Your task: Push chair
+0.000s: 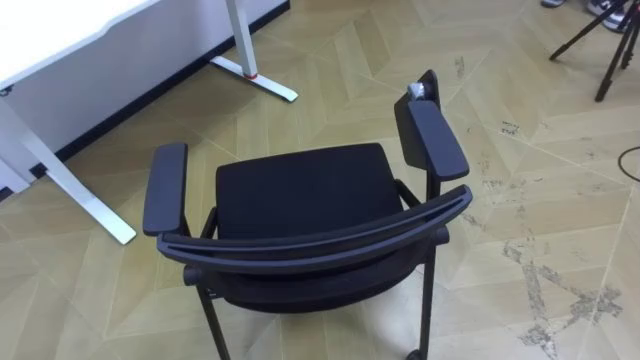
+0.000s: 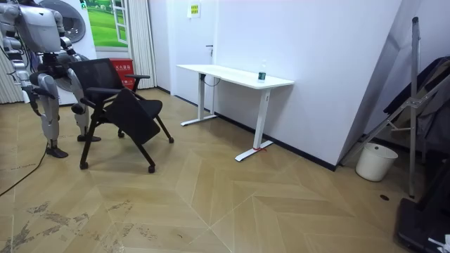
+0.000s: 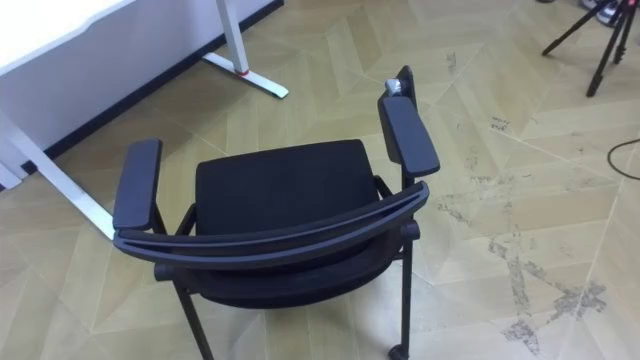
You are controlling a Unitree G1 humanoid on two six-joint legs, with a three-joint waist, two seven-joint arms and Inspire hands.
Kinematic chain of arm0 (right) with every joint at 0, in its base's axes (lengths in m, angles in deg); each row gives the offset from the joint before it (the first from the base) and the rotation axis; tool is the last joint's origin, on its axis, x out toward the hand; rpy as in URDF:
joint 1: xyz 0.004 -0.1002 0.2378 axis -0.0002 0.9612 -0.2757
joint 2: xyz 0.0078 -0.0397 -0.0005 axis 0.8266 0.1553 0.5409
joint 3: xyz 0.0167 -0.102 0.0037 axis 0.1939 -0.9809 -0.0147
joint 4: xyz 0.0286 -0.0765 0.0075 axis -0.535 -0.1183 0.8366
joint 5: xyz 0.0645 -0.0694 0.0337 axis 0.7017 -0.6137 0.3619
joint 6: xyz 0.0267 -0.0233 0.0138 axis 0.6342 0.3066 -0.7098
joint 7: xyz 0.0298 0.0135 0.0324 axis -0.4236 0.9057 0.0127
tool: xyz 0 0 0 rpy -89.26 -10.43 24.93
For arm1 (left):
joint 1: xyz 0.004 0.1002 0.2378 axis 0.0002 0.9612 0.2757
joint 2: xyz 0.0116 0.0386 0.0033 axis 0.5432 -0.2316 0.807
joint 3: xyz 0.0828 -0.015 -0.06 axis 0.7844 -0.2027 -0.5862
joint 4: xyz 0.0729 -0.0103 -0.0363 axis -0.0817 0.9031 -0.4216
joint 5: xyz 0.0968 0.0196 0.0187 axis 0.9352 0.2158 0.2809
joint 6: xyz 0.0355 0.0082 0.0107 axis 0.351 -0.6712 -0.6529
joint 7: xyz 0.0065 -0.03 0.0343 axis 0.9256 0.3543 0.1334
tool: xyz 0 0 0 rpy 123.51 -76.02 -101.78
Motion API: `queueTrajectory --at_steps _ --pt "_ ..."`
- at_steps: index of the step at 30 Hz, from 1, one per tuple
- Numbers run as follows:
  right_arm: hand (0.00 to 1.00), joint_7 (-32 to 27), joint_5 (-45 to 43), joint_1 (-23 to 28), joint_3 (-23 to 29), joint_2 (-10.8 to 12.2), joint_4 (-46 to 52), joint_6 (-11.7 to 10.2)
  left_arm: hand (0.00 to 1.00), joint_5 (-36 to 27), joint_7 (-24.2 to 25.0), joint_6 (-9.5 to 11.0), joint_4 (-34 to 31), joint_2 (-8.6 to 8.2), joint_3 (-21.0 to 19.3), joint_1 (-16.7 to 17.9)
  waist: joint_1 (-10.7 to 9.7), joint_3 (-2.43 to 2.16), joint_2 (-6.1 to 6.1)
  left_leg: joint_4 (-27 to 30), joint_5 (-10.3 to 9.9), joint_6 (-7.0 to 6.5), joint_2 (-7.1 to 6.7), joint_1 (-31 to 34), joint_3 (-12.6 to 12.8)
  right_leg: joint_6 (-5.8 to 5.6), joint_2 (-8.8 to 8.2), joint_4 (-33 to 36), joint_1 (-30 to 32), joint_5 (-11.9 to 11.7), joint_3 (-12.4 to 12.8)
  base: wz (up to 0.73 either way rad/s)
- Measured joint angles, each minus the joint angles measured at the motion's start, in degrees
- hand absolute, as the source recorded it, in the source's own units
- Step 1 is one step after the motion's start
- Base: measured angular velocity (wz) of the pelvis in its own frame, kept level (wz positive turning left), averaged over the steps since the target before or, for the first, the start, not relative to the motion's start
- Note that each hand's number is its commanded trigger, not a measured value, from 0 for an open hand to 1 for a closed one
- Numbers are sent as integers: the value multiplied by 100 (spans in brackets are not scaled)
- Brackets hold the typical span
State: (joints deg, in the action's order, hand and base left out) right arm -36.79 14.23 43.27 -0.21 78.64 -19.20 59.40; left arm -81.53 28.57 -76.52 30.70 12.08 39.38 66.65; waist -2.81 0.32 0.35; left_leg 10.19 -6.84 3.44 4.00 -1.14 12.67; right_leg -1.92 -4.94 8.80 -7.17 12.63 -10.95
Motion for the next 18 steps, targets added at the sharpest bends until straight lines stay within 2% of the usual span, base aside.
queueTrajectory --at_steps 3,15,18 --pt "0 -1 -4 -8 -1 0 0 -5 0 208 -22 5 -60 0 -3 2 11 -8 6 0 0 0 0 -1 0 0 0 0 0 1 3 0" --pt "0 -198 3 4 162 6 -35 -9 0 230 -94 28 -58 -3 -51 0 -5 -10 12 -1 0 0 -3 -1 -9 0 1 -3 -2 1 -8 0" --pt "0 -248 0 16 255 27 -51 -9 0 479 -145 29 -36 -24 -314 24 8 -10 14 0 0 0 -4 -20 -10 1 0 -2 -21 -1 -14 0"
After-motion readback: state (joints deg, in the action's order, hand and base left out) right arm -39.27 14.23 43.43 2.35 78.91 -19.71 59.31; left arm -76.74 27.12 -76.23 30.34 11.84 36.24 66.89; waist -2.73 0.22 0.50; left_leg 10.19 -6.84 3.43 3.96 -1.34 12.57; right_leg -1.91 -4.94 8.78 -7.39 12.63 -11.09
